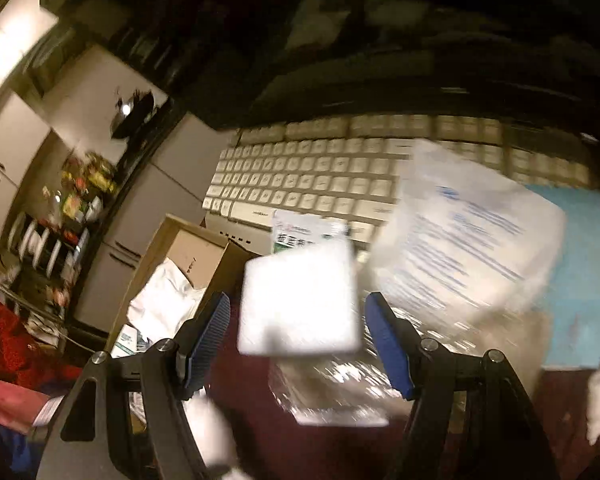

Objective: Organize soft objects
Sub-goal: 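Grasp the white towel with left tool while right tool grasps the white foam block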

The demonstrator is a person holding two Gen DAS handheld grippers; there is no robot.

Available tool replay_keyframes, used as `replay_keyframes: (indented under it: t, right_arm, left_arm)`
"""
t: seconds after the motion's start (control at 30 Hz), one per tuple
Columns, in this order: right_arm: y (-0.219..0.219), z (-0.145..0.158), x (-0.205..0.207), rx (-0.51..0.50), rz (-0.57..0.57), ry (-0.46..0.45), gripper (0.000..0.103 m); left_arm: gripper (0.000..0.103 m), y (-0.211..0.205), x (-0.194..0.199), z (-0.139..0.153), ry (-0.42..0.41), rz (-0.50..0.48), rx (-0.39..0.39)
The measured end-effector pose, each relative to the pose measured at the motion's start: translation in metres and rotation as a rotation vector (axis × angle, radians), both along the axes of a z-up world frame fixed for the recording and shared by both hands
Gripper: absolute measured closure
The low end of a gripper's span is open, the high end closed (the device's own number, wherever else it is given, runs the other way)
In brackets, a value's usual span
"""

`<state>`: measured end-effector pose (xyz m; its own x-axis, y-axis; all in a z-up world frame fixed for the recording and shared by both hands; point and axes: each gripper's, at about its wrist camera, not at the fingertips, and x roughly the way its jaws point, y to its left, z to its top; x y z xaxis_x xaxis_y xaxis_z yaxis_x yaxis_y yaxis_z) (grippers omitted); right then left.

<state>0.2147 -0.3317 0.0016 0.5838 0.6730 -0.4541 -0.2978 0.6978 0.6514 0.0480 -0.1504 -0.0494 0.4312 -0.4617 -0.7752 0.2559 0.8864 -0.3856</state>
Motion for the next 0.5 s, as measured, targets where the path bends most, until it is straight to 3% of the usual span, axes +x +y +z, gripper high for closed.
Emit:
replay_keyframes:
  t: [0.07, 0.17, 0.23, 0.37, 0.5]
  right_arm:
    - [0.017, -0.005, 0.007, -0.07, 0.007, 0.021, 0.033]
    - [0.024, -0.012, 0.002, -0.173, -0.074, 0.017, 0.036]
    - [0.022, -0.019, -0.006, -0.156, -0.08, 0.028, 0.052]
    - [0.02, -0.02, -0.026, -0.179, -0.143, -0.01, 0.057]
    - [0.002, -0.009, -0.036, -0.046, -0.17, -0.06, 0.057]
  left_arm:
    - [0.062, 0.001, -0.01, 0.009, -0.031, -0.019, -0.011]
    - [0.062, 0.006, -0.022, 0.02, -0.063, -0.035, -0.026]
    - [0.062, 0.01, -0.028, 0.027, -0.089, -0.043, -0.035]
    - [0.062, 0.023, -0.038, 0.039, -0.157, -0.038, -0.04]
    - [0.062, 0.039, -0.04, 0.045, -0.168, -0.01, -0.048]
